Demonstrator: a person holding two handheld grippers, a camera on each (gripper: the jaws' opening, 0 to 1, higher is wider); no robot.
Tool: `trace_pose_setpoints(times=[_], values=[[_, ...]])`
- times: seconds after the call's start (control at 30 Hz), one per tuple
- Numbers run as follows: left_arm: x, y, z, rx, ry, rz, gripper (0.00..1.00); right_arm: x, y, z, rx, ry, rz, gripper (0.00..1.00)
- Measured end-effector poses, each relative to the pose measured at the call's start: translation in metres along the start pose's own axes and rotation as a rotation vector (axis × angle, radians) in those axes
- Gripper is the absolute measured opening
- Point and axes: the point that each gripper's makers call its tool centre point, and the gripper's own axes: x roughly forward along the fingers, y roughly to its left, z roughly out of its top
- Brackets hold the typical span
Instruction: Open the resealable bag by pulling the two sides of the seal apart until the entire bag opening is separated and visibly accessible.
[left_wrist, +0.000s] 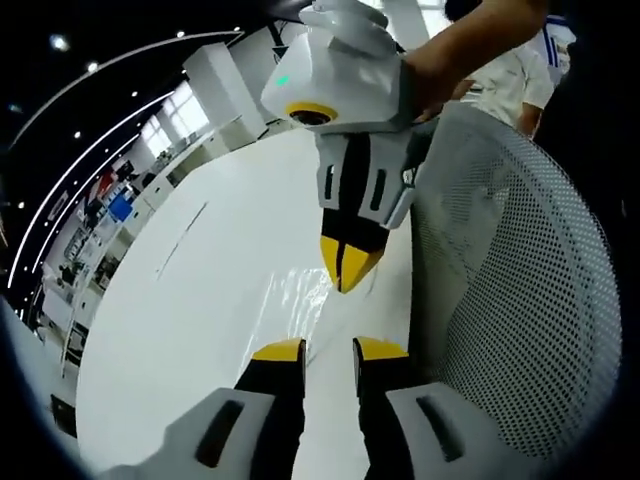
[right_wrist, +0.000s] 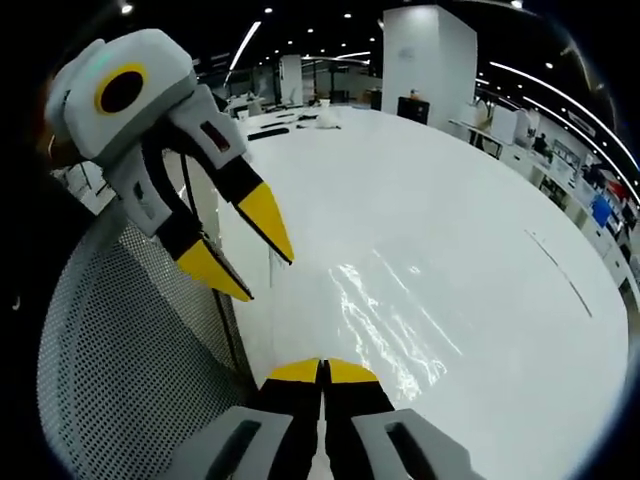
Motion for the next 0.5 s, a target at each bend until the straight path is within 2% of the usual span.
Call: trace_pose_setpoints(times=[0.2, 0.27, 0.5], values=[[0.003, -0.011, 0.011, 0.061, -0.026, -0.027, 0.21, 0.003, 0.006, 0.007, -0.015, -0.005, 0.014, 0.00], [0.005, -0.014, 0.012, 0.095, -0.020, -0.032, 0.20, 0.004, 0.009, 0.010, -0.029, -0.004, 0.016, 0.00], [0.012, -0.020, 0.010, 0.117, 0.006, -0.050, 0.15, 0.002, 0.011, 0.020, -0.064, -0.010, 0.012, 0.00]])
